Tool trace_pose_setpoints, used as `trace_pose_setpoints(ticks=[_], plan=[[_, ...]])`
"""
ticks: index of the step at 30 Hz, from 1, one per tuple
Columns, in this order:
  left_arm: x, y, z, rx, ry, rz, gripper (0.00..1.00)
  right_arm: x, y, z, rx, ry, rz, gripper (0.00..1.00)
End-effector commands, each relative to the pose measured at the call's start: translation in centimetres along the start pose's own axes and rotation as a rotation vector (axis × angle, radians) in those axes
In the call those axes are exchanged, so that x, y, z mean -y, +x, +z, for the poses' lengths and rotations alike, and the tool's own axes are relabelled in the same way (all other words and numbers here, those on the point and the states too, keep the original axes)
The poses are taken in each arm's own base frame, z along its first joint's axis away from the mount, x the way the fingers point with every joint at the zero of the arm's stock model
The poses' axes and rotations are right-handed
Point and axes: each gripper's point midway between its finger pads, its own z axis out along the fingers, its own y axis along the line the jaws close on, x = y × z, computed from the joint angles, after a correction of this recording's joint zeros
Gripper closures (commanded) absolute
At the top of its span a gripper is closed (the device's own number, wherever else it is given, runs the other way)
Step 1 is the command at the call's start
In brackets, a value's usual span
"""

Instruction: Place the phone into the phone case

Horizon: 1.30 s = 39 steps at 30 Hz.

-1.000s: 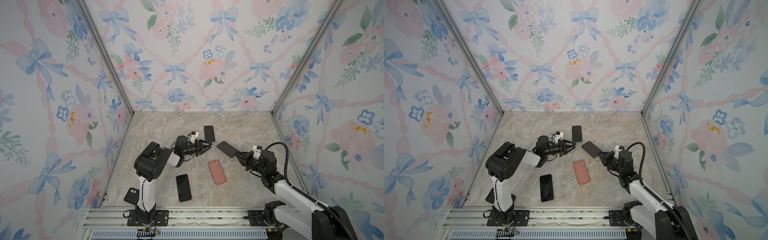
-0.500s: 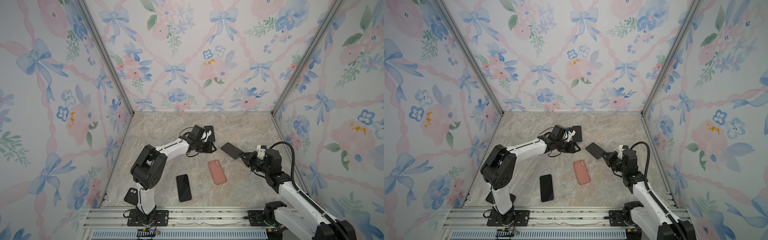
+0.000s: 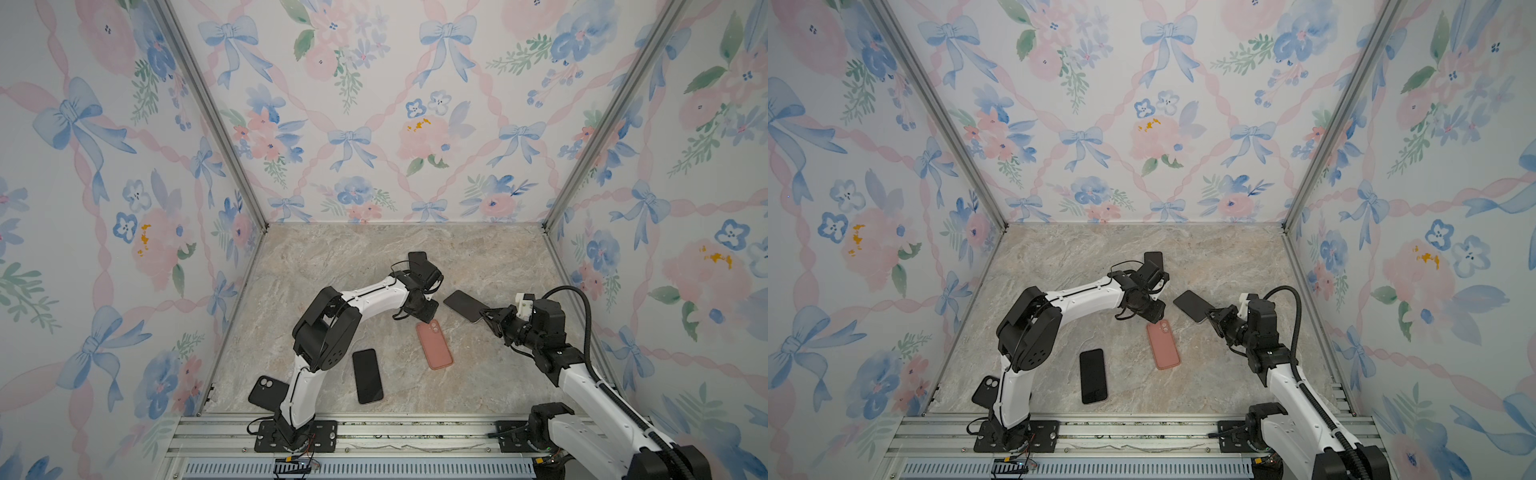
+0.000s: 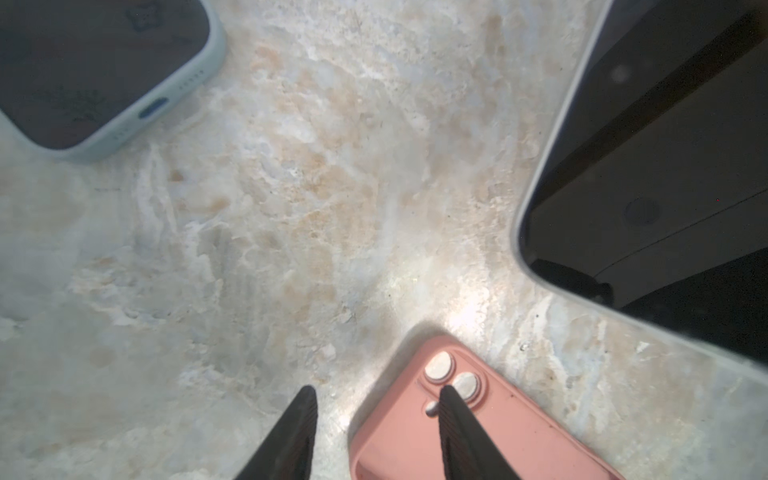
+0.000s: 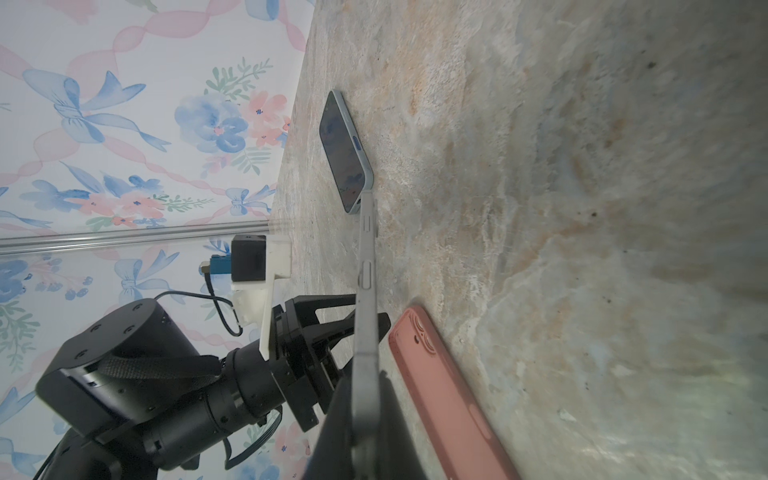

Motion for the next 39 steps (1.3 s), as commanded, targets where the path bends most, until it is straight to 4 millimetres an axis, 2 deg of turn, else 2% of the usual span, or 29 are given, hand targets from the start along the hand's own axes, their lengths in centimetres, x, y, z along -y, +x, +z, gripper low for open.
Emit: trace_pose_setpoints(ticks=[1, 7, 11, 18, 24, 33, 39], plan=[[-0.6, 0.7, 0.6, -0.046, -0.056, 0.056, 0.51, -3.4, -0.9, -0.9, 0.019, -0.082, -0.062, 1.0], [0.5, 1.7, 1.5, -0.08, -0.044, 0.099, 0.51, -3.4, -1.1, -0.9, 0.021, -0.075, -0.063, 1.0], [0.4, 2.1, 1.8, -0.09, -0.047, 0.101, 0.54, -3.3, -1.1, -0.8, 0.021, -0.071, -0.062, 1.0], [0.0, 2.6, 2.2, -0.103, -0.071, 0.089, 0.72, -3.1, -1.1, -0.8, 0.019, -0.069, -0.063, 1.0], [-0.9, 3.3, 1.8, -0.107, -0.112, 0.071, 0.81, -3.0, -1.0, -0.9, 0.017, -0.061, -0.073, 1.0], [-3.4, 4.8, 1.1, -0.119, -0.177, -0.004, 0.9, -2.8, -0.5, -0.7, -0.01, -0.056, -0.092, 1.0], [-4.6, 5.4, 0.1, -0.11, -0.198, -0.079, 0.91, -3.5, 0.2, -0.3, -0.06, -0.075, -0.13, 1.0]])
